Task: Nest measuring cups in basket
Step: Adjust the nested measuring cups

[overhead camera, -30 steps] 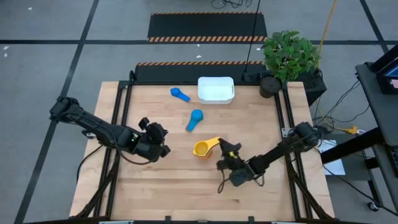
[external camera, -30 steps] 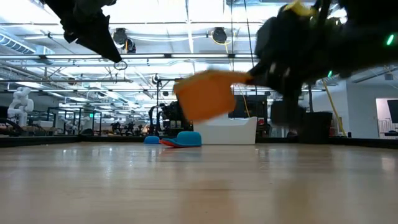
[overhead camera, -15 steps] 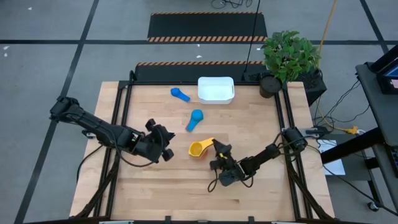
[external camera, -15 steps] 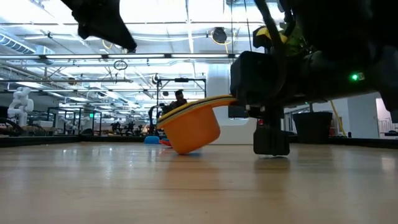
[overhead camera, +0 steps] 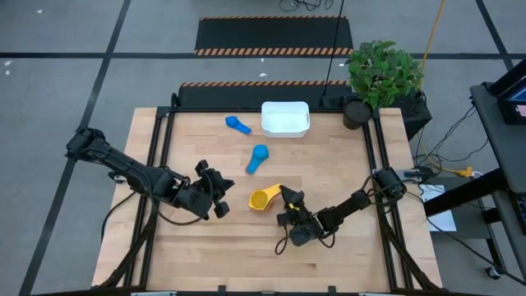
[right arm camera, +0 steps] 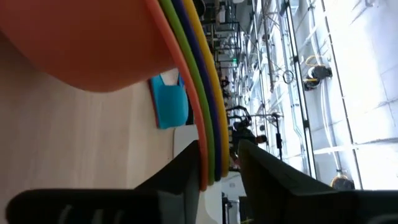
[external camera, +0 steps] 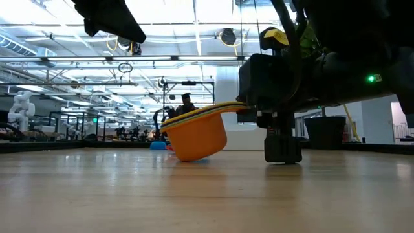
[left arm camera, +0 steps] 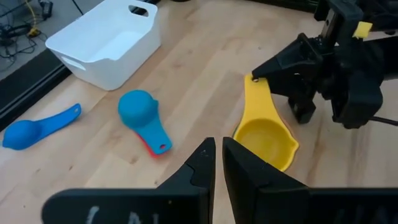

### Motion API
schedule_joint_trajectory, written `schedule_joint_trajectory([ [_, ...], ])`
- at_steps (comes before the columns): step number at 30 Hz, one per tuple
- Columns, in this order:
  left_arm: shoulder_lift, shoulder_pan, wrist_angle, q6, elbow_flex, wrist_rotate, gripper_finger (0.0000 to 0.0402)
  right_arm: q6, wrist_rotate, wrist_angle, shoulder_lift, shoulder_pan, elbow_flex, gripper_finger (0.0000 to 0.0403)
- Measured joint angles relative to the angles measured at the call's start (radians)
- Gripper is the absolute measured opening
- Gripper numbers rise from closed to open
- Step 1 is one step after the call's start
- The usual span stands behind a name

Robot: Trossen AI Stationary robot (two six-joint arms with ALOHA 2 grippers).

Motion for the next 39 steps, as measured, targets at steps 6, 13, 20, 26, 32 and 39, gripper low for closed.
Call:
schedule_joint_trajectory([
  [6, 0.000, 0.000, 0.000, 0.000, 0.000, 0.006, 0.0035, 0.047, -0.071, 0.005, -0.004, 0.000, 0.001, 0.0132],
  [13, 0.000, 0.000, -0.001, 0.001, 0.000, 0.031, 0.0035, 0.172, -0.150, -0.046, -0.023, 0.001, 0.001, 0.0150],
  [20, 0.001, -0.003, -0.002, 0.001, 0.000, 0.041, 0.0035, 0.478, -0.368, -0.284, -0.098, 0.000, 0.002, 0.0151],
  [26, 0.001, -0.003, -0.003, 0.005, 0.000, 0.041, 0.0035, 0.571, -0.647, -0.369, -0.164, -0.006, -0.002, 0.0151],
  [32, 0.001, -0.002, -0.008, 0.016, 0.000, 0.040, 0.0035, 0.584, -0.666, -0.453, -0.248, -0.006, -0.003, 0.0151],
  [39, 0.001, 0.005, -0.009, 0.029, 0.000, 0.032, 0.0035, 0.655, -0.769, -0.524, -0.367, -0.006, -0.002, 0.0151],
])
